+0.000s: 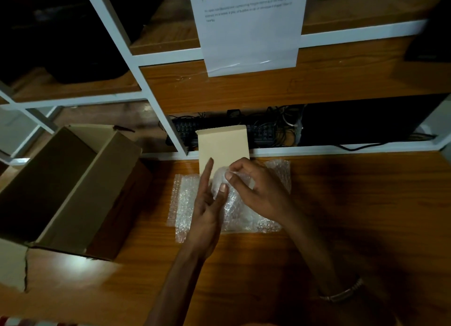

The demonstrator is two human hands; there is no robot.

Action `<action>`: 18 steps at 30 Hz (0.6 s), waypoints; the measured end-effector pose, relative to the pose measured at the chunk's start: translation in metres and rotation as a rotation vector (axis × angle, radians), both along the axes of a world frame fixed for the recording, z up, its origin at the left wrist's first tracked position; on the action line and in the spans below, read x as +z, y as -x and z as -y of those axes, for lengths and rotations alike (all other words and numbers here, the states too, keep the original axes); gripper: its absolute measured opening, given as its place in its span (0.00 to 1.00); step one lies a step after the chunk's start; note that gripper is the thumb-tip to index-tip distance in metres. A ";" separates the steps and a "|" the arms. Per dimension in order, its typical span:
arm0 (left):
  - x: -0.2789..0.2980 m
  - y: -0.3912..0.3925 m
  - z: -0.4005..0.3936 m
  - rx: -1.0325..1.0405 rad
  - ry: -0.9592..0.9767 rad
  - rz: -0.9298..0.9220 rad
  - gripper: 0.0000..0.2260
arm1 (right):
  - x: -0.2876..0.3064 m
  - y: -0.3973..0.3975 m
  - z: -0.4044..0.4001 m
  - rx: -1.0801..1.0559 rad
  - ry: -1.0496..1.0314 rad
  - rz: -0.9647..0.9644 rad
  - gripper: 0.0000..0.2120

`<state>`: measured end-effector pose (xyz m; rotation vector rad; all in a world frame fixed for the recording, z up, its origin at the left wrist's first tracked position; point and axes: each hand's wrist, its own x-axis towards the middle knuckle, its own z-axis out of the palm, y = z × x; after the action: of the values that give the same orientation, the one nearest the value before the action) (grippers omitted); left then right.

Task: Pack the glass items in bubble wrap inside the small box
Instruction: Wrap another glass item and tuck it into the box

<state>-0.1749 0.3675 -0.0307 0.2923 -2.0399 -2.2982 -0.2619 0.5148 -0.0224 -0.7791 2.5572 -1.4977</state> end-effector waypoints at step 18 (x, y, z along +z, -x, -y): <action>0.011 0.011 -0.014 0.191 -0.210 -0.047 0.14 | -0.021 -0.024 -0.004 -0.115 0.268 0.358 0.28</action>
<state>-0.1857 0.3812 -0.0201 0.4191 -1.6707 -2.3756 -0.2382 0.5186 -0.0437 -0.3446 2.2001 -1.8470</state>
